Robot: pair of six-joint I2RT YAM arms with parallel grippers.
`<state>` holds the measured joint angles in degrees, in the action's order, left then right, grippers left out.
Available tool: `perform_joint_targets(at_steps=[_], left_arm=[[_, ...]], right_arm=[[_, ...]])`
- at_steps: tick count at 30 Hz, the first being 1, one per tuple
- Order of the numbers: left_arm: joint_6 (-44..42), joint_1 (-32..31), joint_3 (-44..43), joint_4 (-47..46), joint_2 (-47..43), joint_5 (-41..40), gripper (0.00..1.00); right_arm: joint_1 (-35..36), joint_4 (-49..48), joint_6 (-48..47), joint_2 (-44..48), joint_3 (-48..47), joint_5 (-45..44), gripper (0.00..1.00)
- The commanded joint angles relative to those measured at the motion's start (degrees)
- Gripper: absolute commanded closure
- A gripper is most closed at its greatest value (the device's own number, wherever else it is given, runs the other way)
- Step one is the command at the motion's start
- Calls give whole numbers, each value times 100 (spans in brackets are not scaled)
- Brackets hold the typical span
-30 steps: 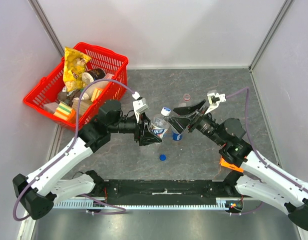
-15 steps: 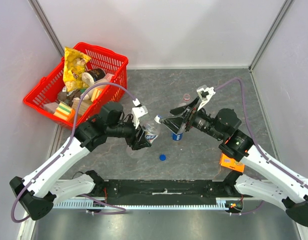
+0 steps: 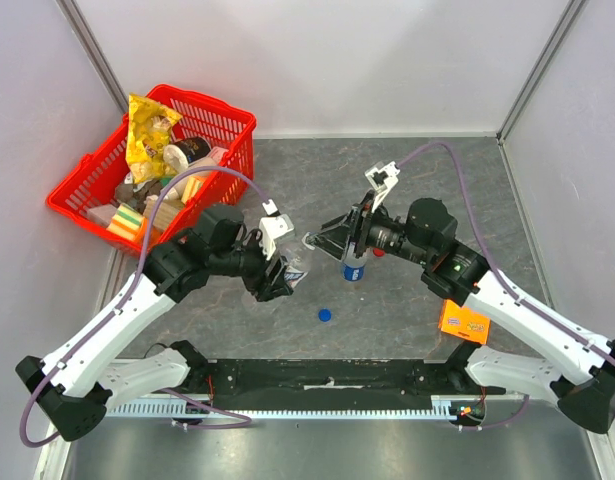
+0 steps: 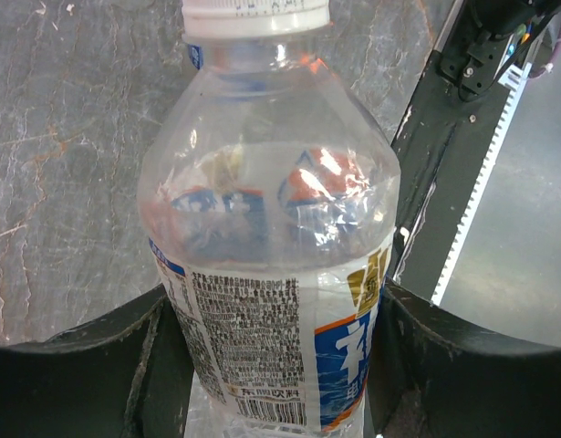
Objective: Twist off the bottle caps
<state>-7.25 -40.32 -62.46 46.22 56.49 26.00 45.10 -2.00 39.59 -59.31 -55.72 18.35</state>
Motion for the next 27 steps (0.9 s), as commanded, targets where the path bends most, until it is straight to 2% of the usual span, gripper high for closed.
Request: perform_joint_targets(at_steps=[1,9,12,17,27], left_arm=[[-286,-20,-206,107,-129,-95,53],[-304,-20,-188,107,-147,-34,53],[-304,-20,-170,98,-138,-60,53],[-269,-29,-144,28,-129,-34,53],[-251,-29,-197,-43,-129,-192,54]], right_arm=[[-10,42,171,-177,-202,116,33],[-19,-11,259,-476,-123,151,40],[-28,-186,347,-494,-26,213,47],[-36,-424,488,-546,88,353,66],[-45,-573,593,-608,176,556,66]])
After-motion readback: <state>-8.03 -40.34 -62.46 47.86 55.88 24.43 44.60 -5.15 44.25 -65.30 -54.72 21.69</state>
